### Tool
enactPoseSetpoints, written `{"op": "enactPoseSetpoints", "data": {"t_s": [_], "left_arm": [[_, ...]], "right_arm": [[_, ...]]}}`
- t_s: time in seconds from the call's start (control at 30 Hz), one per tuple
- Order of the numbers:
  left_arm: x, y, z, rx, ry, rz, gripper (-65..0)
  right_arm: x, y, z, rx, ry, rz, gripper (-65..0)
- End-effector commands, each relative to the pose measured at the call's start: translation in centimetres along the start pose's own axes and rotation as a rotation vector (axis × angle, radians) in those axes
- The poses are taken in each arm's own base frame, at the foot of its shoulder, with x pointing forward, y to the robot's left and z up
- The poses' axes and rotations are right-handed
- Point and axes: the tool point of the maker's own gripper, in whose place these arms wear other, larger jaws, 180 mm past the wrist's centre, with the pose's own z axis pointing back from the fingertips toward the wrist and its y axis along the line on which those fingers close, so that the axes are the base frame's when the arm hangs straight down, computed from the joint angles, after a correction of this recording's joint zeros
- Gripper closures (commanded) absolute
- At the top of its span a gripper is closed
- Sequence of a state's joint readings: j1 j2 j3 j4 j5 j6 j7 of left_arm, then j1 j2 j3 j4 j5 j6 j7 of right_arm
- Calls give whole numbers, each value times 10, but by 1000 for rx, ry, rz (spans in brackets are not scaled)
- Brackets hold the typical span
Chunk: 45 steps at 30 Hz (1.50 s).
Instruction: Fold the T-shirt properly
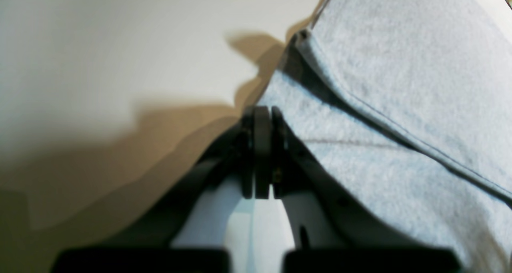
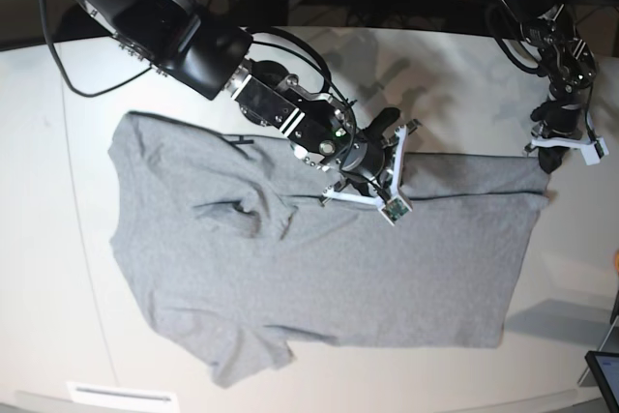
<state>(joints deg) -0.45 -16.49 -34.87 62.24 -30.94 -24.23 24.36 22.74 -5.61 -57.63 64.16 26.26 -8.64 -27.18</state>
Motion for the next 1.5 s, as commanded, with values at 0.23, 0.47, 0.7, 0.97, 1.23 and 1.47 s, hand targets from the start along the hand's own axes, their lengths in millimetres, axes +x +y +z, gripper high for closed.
{"op": "enactPoseSetpoints", "data": {"t_s": [0.23,0.47,0.7,0.97,1.23,1.47], "left_arm": [[-6,7,2,23,50,-29,0],[-7,7,2,24,53,-31,0],[-7,7,2,24,53,-31,0],[-7,7,2,24,54,-29,0],[-7,6,1,23,52,-28,0],[-6,6,1,22,51,-27,0]], "right_arm": [[44,3,3,15,-133,10,-1],[44,-13,-7,12,-147,-73,-1],[48,-9,-6,19,-156,-77,-1],[45,-9,-7,18,-149,-80,-1],[23,-14,-13,-1,-103,-94,-1],[25,-15,-13,-3,-121,-95,-1]]}}
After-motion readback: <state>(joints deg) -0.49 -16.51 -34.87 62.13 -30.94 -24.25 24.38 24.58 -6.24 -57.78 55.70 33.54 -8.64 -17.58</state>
